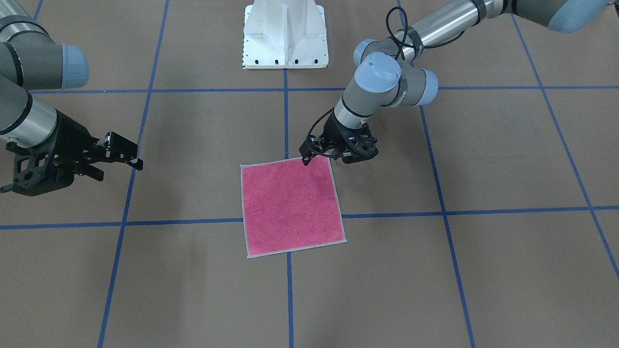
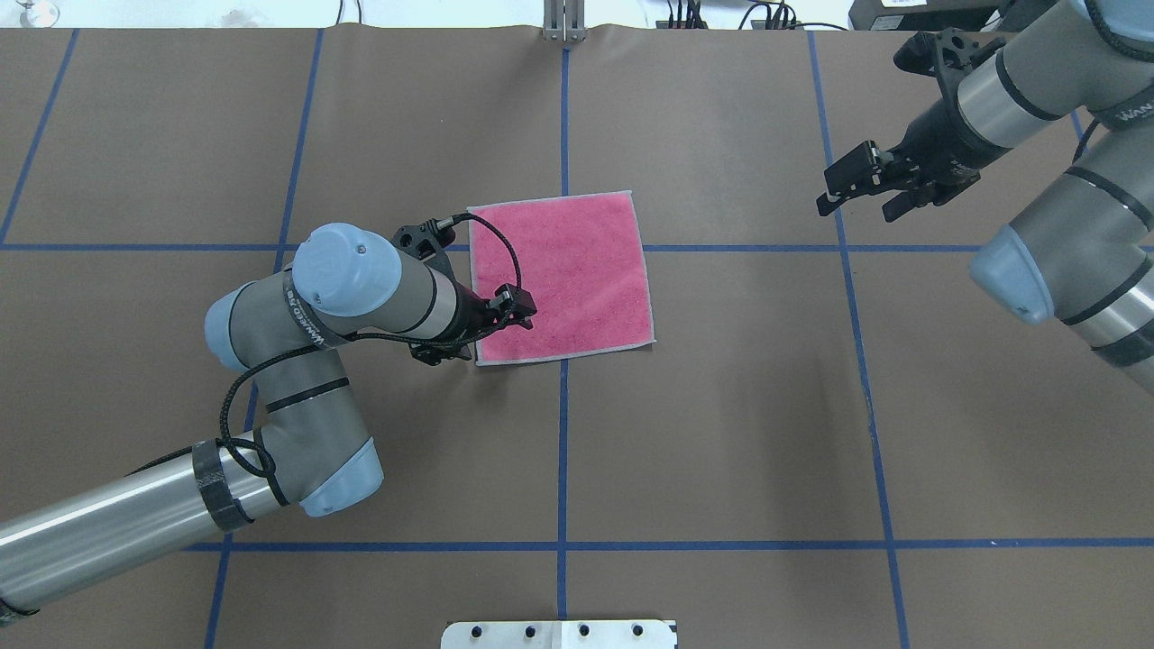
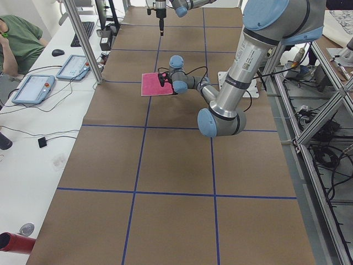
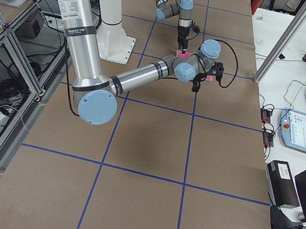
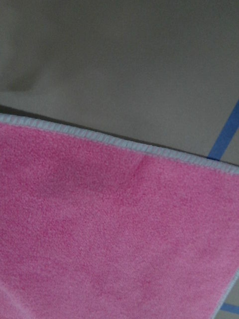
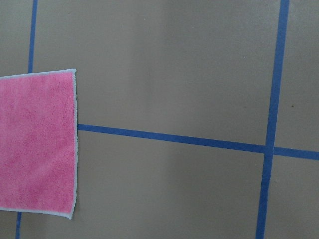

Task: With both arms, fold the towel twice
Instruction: 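Grasp the towel corner with the left gripper while the right gripper reaches the opposite corner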

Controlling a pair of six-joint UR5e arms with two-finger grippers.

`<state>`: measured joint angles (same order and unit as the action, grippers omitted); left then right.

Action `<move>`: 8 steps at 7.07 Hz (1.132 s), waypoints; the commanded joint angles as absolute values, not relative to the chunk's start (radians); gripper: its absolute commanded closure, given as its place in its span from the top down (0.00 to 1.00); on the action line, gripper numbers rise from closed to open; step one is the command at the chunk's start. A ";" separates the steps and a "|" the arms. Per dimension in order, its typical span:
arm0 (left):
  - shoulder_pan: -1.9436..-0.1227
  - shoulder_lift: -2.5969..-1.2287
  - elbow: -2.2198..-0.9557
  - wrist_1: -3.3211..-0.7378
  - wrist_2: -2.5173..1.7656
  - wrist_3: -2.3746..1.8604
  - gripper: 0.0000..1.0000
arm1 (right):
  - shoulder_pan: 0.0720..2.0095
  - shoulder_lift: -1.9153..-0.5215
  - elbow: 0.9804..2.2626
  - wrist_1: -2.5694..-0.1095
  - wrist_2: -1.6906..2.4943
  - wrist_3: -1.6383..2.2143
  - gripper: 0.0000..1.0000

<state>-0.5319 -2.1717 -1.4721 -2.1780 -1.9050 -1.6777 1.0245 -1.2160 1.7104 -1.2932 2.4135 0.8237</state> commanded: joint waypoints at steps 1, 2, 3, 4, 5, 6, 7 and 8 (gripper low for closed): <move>-0.529 -2.172 -1.468 -2.178 -1.905 -1.677 1.00 | 1.025 -1.213 1.710 -1.293 2.413 0.825 1.00; -0.526 -2.172 -1.468 -2.178 -1.905 -1.677 0.98 | 1.025 -1.213 1.710 -1.293 2.413 0.825 1.00; -0.526 -2.172 -1.467 -2.178 -1.905 -1.678 0.93 | 1.025 -1.213 1.710 -1.293 2.413 0.825 1.00; -0.526 -2.172 -1.465 -2.178 -1.905 -1.678 0.90 | 1.025 -1.213 1.709 -1.295 2.413 0.825 1.00; -0.519 -2.171 -1.463 -2.178 -1.905 -1.677 0.87 | 1.025 -1.212 1.710 -1.295 2.413 0.825 1.00; -0.518 -2.171 -1.465 -2.178 -1.905 -1.677 0.86 | 1.025 -1.212 1.710 -1.293 2.413 0.825 1.00; -0.518 -2.171 -1.463 -2.178 -1.905 -1.677 0.83 | 1.025 -1.212 1.710 -1.295 2.413 0.825 1.00; -0.518 -2.171 -1.463 -2.178 -1.905 -1.678 0.80 | 1.025 -1.212 1.710 -1.295 2.413 0.825 1.00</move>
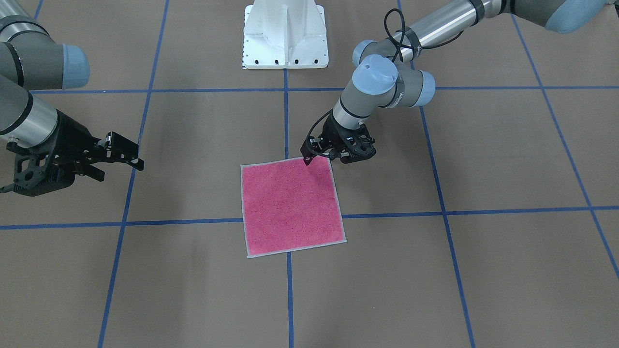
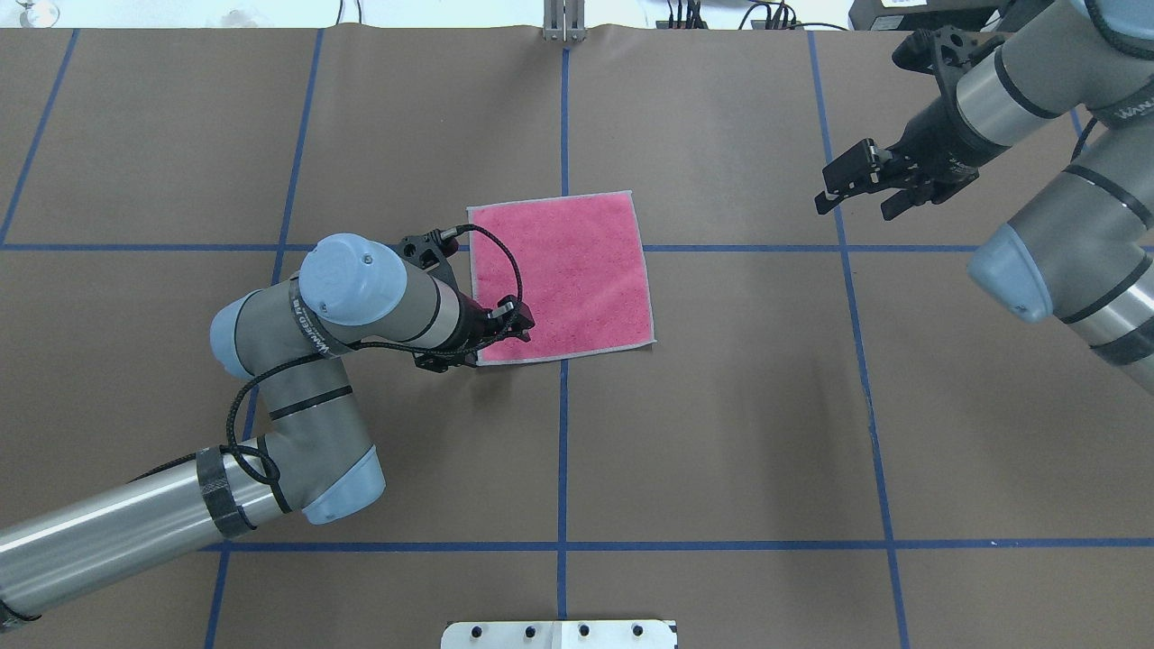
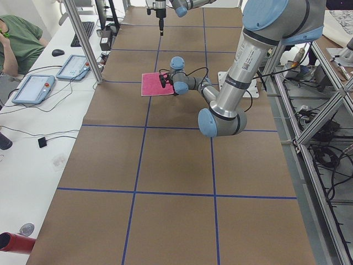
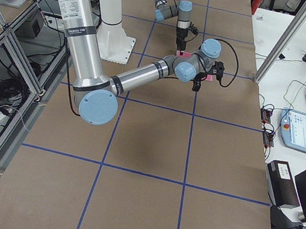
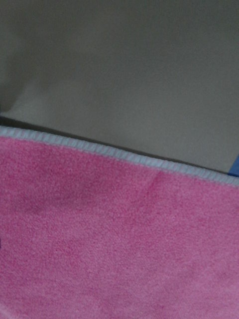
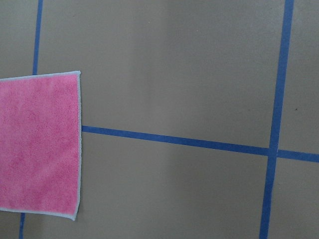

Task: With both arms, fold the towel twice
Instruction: 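Grasp the towel corner with the left gripper while the right gripper reaches the opposite corner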

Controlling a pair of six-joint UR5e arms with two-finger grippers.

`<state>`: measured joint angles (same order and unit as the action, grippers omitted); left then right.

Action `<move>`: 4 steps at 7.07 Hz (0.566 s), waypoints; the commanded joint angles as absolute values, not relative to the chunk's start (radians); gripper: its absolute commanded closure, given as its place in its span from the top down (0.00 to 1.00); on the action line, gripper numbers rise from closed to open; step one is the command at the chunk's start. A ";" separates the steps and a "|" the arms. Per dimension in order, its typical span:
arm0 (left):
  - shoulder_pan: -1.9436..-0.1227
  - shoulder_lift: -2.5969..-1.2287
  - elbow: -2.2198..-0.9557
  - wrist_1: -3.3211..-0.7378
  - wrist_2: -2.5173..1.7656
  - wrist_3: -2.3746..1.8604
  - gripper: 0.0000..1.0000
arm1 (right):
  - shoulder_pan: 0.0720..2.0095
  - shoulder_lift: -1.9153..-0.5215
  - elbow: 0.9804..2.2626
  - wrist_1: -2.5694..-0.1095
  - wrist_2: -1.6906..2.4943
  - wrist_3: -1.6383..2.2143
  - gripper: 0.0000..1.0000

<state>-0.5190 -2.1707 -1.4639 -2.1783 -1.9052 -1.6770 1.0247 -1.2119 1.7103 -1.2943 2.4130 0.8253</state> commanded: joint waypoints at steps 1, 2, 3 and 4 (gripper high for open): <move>-0.517 -2.171 -1.465 -2.178 -1.905 -1.680 0.78 | 1.025 -1.212 1.710 -1.295 2.413 0.825 1.00; -0.518 -2.172 -1.465 -2.178 -1.905 -1.683 0.76 | 1.025 -1.212 1.709 -1.295 2.413 0.825 1.00; -0.518 -2.172 -1.468 -2.177 -1.907 -1.684 0.72 | 1.025 -1.212 1.709 -1.295 2.413 0.825 1.00; -0.518 -2.172 -1.470 -2.177 -1.910 -1.686 0.64 | 1.025 -1.212 1.707 -1.295 2.413 0.825 1.00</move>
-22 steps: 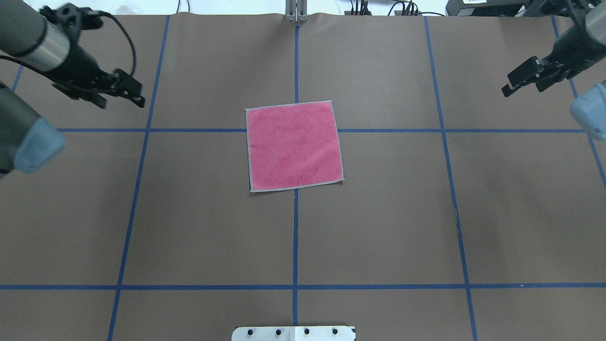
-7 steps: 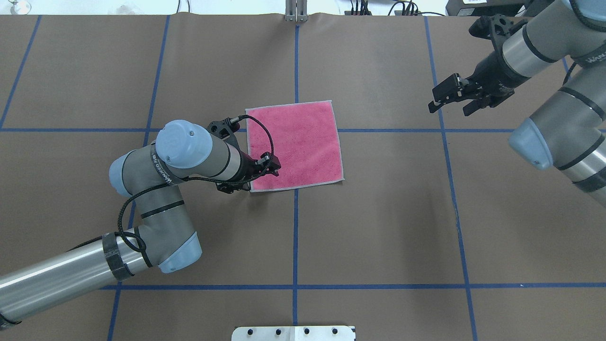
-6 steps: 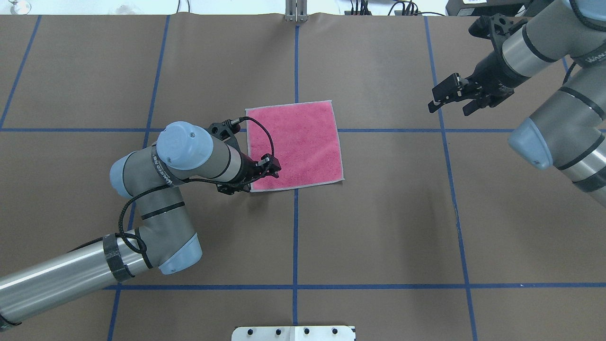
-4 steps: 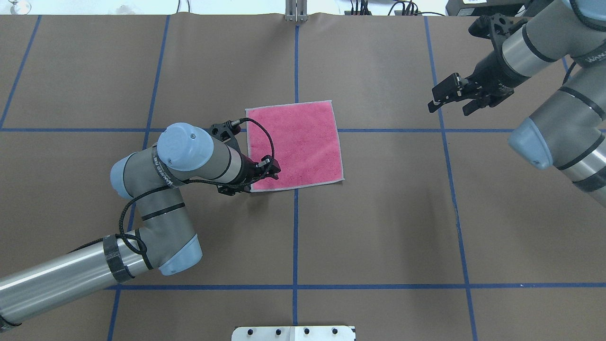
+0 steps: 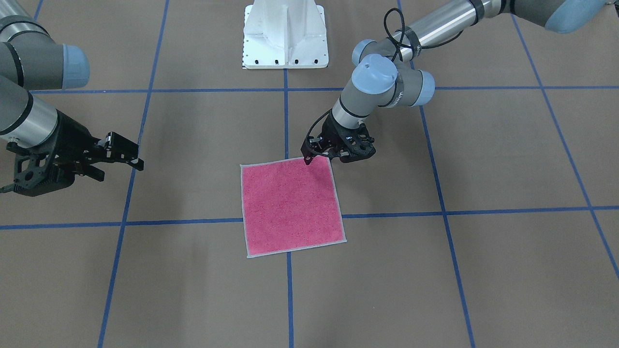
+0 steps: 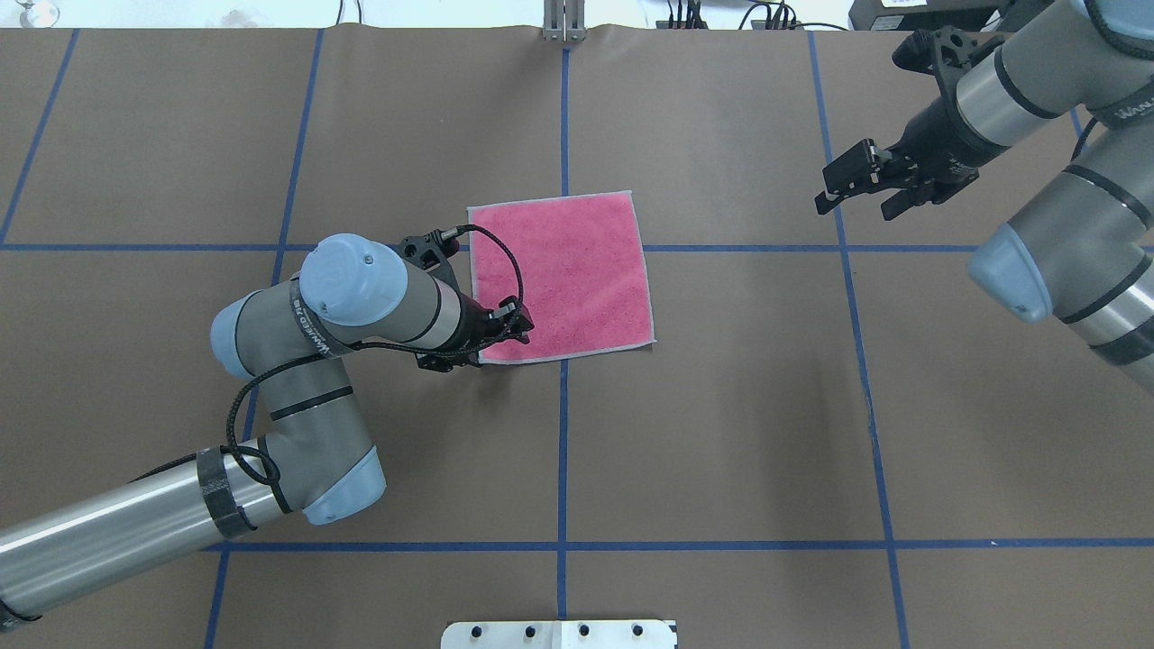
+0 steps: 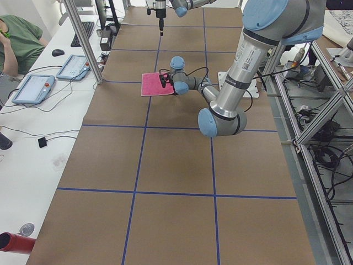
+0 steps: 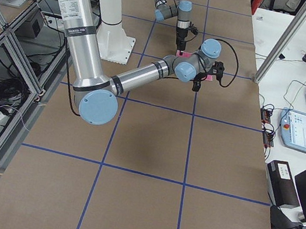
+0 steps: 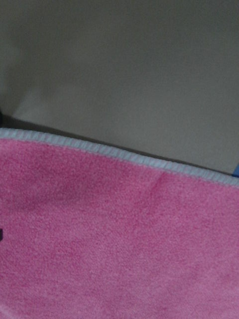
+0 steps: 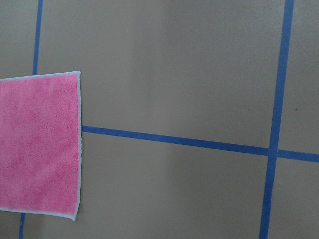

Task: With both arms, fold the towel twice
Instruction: 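Grasp the towel corner with the left gripper while the right gripper reaches the opposite corner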

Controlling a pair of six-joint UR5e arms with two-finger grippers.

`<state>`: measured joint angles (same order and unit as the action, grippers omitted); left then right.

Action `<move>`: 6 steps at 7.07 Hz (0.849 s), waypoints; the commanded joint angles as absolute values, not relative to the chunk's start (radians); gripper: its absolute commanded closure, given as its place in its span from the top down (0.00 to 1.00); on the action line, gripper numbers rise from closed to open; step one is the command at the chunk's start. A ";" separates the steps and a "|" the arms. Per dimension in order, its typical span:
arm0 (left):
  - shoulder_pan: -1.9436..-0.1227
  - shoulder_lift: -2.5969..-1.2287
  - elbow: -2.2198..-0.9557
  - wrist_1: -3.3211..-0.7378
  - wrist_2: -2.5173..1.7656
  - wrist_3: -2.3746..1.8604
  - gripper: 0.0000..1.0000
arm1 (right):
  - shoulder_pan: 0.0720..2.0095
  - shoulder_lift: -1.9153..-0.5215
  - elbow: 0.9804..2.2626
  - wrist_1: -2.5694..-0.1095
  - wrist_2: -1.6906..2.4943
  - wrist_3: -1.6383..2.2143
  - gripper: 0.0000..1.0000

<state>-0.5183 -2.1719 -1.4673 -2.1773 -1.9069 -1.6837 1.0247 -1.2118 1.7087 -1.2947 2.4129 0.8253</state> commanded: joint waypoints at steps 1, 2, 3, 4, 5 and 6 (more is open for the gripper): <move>-0.518 -2.172 -1.470 -2.177 -1.908 -1.689 0.52 | 1.025 -1.212 1.707 -1.295 2.413 0.825 1.00; -0.518 -2.172 -1.471 -2.177 -1.907 -1.689 0.32 | 1.025 -1.212 1.707 -1.295 2.413 0.825 1.00; -0.518 -2.169 -1.471 -2.175 -1.907 -1.734 0.04 | 1.025 -1.210 1.707 -1.295 2.413 0.825 1.00; -0.518 -2.169 -1.474 -2.177 -1.907 -1.739 0.00 | 1.025 -1.201 1.707 -1.295 2.413 0.827 1.00; -0.518 -2.172 -1.474 -2.177 -1.907 -1.740 0.00 | 1.025 -1.200 1.707 -1.295 2.413 0.828 0.99; -0.518 -2.174 -1.476 -2.177 -1.908 -1.740 0.00 | 1.017 -1.193 1.706 -1.295 2.413 0.874 0.99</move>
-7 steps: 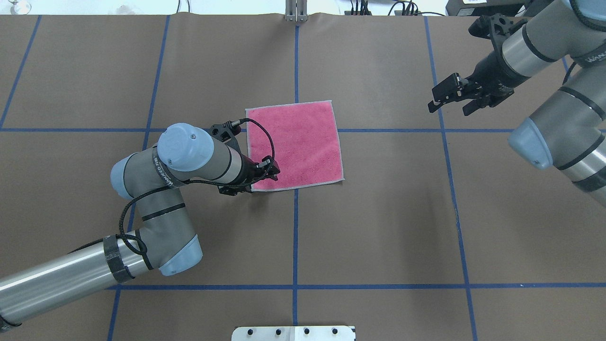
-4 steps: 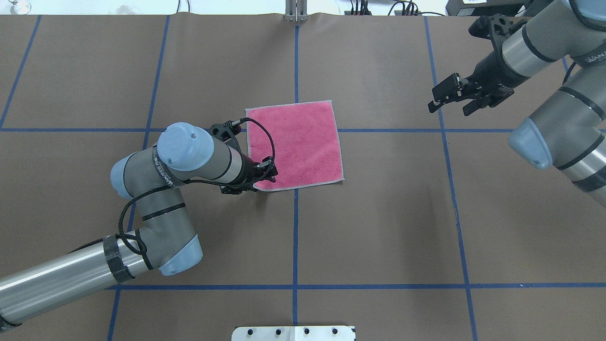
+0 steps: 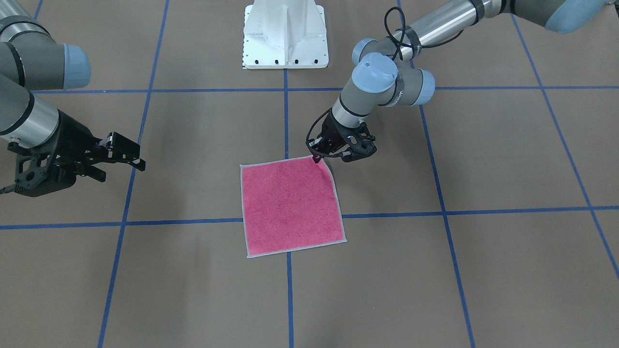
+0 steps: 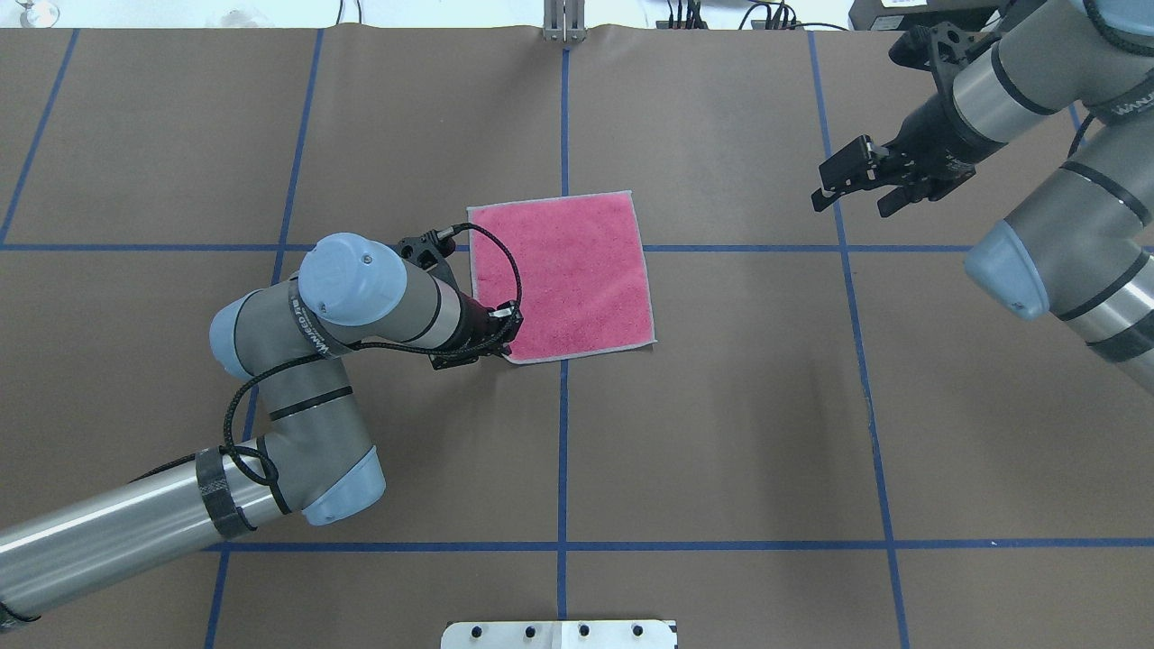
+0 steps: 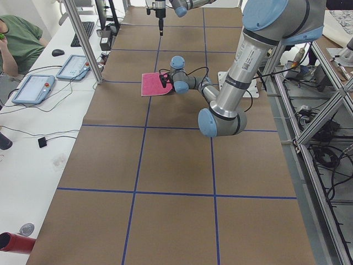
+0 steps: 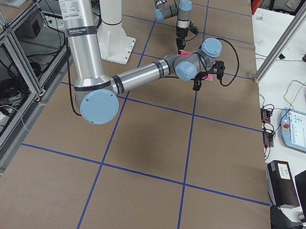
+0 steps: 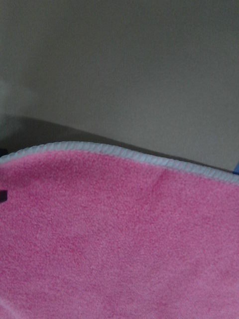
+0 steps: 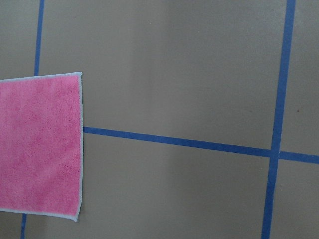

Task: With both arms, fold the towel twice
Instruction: 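Grasp the towel corner with the left gripper while the right gripper reaches the opposite corner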

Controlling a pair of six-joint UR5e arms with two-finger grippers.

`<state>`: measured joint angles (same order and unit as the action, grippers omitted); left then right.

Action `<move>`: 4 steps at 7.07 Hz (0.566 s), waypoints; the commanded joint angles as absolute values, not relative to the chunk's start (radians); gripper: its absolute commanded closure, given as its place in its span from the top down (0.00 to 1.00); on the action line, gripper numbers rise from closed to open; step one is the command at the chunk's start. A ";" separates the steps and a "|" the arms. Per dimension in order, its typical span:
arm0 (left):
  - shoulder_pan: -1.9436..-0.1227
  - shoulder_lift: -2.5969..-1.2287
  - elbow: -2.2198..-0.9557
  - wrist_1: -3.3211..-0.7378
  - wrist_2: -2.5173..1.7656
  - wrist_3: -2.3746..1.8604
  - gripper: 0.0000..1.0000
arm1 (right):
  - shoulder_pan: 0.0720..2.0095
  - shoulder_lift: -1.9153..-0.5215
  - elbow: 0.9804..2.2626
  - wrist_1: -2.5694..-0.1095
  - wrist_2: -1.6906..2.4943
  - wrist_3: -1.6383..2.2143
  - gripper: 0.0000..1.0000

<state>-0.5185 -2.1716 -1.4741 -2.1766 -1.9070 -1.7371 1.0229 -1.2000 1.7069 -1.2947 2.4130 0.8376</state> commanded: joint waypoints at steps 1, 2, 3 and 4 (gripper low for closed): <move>-0.518 -2.175 -1.479 -2.177 -1.908 -1.740 0.00 | 0.985 -1.163 1.703 -1.295 2.405 0.926 0.99; -0.518 -2.181 -1.479 -2.177 -1.907 -1.741 0.00 | 0.930 -1.138 1.703 -1.293 2.343 1.021 0.99; -0.518 -2.183 -1.479 -2.177 -1.907 -1.741 0.00 | 0.863 -1.099 1.703 -1.292 2.265 1.139 0.99; -0.518 -2.186 -1.479 -2.177 -1.907 -1.741 0.00 | 0.794 -1.088 1.700 -1.246 2.187 1.229 0.99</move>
<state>-0.5185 -2.1823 -1.4786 -2.1767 -1.9069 -1.7409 0.8756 -1.1125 1.7020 -1.2821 2.2787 1.1095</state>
